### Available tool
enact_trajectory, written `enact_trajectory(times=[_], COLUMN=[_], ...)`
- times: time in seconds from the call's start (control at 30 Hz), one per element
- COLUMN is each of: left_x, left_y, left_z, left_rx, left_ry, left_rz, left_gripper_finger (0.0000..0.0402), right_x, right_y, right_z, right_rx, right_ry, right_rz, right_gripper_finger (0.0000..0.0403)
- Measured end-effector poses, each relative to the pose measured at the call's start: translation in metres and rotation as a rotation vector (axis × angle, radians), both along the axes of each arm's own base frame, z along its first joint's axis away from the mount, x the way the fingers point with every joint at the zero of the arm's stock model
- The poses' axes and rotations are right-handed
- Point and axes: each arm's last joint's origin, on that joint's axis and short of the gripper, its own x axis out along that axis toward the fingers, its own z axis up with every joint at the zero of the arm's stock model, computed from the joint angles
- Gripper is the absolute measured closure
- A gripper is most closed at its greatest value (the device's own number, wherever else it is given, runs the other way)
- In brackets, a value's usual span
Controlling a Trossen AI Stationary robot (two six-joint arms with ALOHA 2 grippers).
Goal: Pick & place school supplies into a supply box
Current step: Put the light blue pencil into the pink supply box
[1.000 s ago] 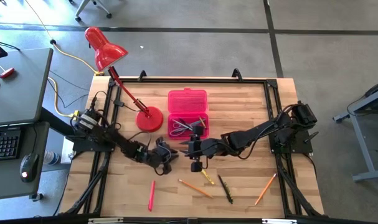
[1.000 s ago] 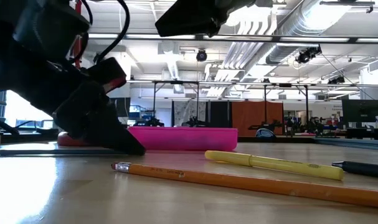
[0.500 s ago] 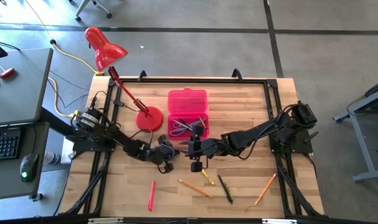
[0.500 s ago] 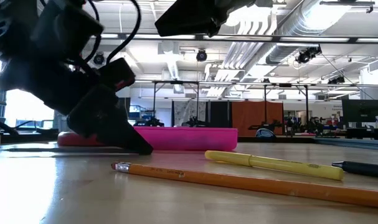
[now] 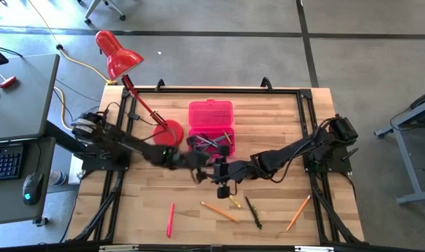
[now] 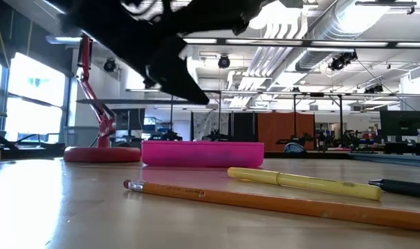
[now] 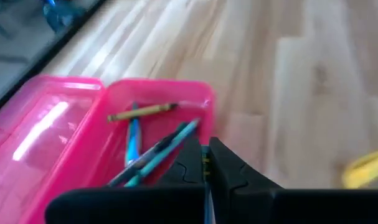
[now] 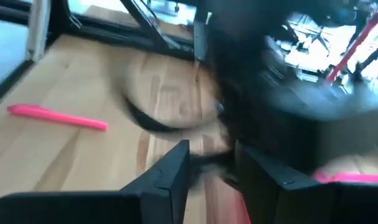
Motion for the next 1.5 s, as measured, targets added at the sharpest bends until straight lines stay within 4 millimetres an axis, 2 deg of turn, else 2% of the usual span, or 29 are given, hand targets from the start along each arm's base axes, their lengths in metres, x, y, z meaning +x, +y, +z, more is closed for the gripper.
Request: enact_trajectory(times=[0.13, 0.27, 0.43, 0.53, 0.73, 0.93, 1.17, 1.5], left_x=[0.013, 0.025, 0.038, 0.049, 0.074, 0.095, 0.098, 0.102], left_y=[0.040, 0.075, 0.101, 0.111, 0.115, 0.117, 0.119, 0.119], left_z=[-0.005, -0.018, -0.033, -0.040, -0.044, -0.044, -0.043, -0.038], left_rx=[-0.065, -0.123, -0.166, -0.163, -0.136, -0.132, -0.128, -0.141], left_ry=[0.020, -0.017, -0.085, -0.082, -0.087, -0.096, 0.015, 0.029], left_rz=[0.024, 0.025, -0.022, -0.029, -0.060, -0.104, -0.040, -0.055], left_gripper_finger=[0.0375, 0.0370, 0.0376, 0.0371, 0.0342, 0.0335, 0.0333, 0.0331], right_x=[-0.017, -0.045, -0.079, -0.090, -0.097, -0.096, -0.096, -0.096], right_y=[0.007, 0.010, 0.008, 0.007, 0.008, 0.008, 0.008, 0.008], right_z=[0.020, 0.038, 0.049, 0.047, 0.042, 0.042, 0.042, 0.042], right_rx=[0.000, -0.011, -0.001, 0.041, 0.053, 0.057, 0.062, 0.086], right_ry=[-0.013, 0.026, 0.103, 0.154, 0.211, 0.208, 0.205, 0.199], right_rz=[-0.032, -0.108, -0.245, -0.292, -0.311, -0.311, -0.308, -0.321], right_gripper_finger=[0.0295, 0.0295, 0.0295, 0.0295, 0.0295, 0.0295, 0.0295, 0.0295])
